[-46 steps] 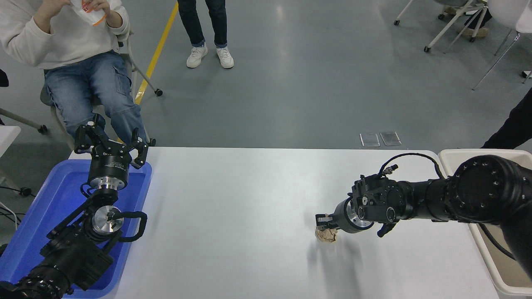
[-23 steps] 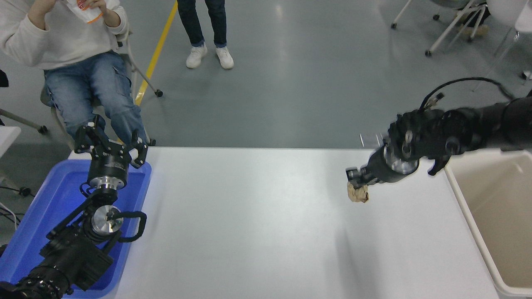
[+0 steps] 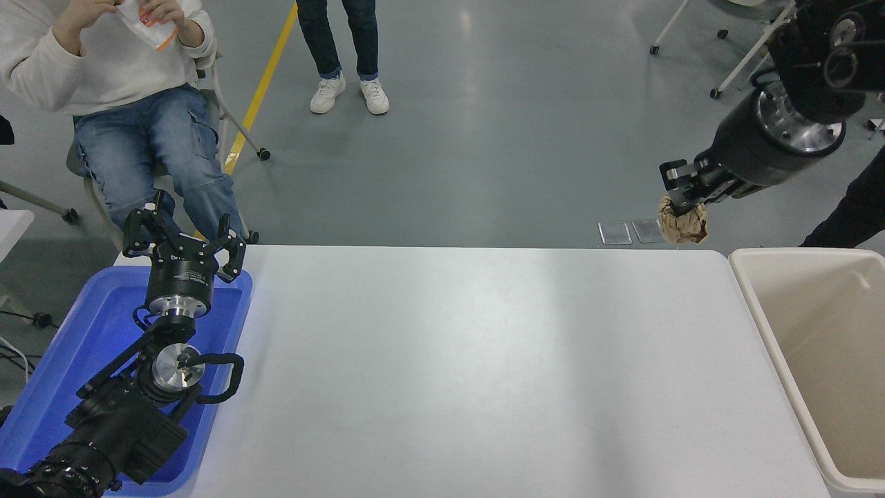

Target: Pick up paper ball place in dustbin

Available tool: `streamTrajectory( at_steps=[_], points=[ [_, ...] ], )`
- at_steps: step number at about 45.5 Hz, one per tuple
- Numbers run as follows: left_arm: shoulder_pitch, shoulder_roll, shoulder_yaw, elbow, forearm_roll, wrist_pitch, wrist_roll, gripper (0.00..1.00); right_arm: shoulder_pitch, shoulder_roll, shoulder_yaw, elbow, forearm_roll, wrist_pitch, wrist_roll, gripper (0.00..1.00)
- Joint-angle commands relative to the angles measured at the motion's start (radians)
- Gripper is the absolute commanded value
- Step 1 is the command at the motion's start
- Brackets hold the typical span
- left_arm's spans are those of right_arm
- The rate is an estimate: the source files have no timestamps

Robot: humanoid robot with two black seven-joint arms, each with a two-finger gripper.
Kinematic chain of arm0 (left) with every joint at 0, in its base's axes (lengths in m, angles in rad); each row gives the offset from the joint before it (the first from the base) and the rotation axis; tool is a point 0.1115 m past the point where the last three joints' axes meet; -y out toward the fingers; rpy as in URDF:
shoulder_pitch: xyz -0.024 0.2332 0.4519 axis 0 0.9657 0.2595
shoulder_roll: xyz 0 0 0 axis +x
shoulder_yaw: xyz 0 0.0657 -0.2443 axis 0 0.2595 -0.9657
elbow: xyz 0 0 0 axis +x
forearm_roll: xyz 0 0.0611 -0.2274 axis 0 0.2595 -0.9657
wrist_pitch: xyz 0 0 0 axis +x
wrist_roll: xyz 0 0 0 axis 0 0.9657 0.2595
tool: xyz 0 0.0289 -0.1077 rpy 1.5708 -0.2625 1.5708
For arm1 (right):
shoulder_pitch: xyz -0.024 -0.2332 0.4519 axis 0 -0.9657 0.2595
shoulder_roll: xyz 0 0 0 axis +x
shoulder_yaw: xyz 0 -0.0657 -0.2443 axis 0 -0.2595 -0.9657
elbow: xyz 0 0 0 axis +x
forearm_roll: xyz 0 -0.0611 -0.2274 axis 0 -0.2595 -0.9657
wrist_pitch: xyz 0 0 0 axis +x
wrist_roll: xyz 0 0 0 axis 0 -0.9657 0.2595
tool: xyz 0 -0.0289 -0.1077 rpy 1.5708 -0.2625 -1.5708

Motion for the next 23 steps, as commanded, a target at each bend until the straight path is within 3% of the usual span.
streamTrajectory(
  at_steps=[1,11,23],
  points=[
    [0.0,0.0,0.0,0.0,0.0,0.0,0.0,0.99,0.043,-0.01,-0.014,0.007,-0.019,0.023,-0.001,0.0],
    [0.0,-0.001,0.001,0.0,0.0,0.0,0.0,0.99,0.008,-0.073,-0.052,-0.019,-0.112,0.02,-0.001,0.0],
    [0.0,-0.001,0.001,0.0,0.0,0.0,0.0,0.99,-0.236,-0.341,-0.024,-0.212,-0.335,0.01,0.001,0.0]
  ],
)
